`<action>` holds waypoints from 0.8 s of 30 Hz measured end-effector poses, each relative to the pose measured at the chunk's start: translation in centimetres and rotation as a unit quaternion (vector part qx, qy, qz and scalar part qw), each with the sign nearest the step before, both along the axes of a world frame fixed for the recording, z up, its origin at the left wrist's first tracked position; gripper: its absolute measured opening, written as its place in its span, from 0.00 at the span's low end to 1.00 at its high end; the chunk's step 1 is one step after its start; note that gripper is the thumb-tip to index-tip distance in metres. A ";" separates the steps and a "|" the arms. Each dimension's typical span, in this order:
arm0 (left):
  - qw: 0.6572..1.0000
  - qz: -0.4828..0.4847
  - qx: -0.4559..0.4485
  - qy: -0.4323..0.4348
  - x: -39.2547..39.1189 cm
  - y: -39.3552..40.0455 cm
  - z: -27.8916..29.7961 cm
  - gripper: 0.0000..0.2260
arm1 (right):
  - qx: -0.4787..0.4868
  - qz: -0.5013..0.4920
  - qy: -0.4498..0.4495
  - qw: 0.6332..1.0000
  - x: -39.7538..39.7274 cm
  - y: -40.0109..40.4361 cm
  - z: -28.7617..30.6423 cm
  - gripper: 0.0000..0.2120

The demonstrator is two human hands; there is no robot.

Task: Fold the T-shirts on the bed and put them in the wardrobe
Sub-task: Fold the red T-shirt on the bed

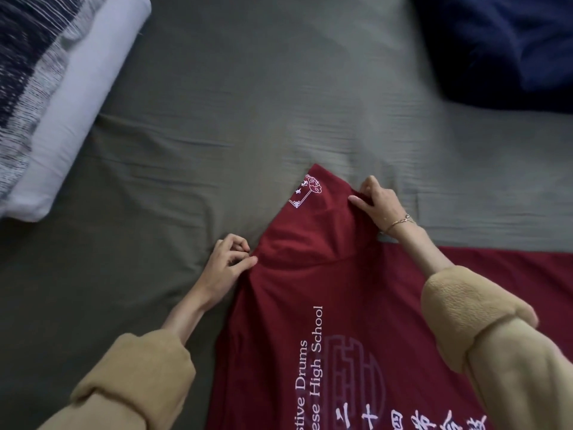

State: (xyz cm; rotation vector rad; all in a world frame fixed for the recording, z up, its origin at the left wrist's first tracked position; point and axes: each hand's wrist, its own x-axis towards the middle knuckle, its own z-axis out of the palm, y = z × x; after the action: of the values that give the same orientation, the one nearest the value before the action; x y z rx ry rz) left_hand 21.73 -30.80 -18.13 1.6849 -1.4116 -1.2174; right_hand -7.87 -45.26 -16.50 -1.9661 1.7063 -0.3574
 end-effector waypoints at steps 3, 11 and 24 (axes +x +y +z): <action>0.999 -0.048 0.024 -0.001 0.7 0.0 0.1 0.16 | 0.034 -0.011 0.007 0.999 -0.2 0.5 0.5 0.20; 0.971 -0.213 0.107 -0.005 4.0 0.8 1.0 0.43 | 0.047 0.061 0.070 0.995 -1.3 0.4 0.0 0.16; 0.965 -0.221 0.076 -0.117 3.2 -0.8 2.8 0.25 | 0.111 -0.037 0.038 0.992 0.6 0.7 0.8 0.17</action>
State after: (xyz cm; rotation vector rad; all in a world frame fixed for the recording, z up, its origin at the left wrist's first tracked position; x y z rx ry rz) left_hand 24.92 -31.59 -15.29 1.7147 -1.9599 -1.4277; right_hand -7.23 -44.61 -15.74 -1.7793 1.7865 -0.1126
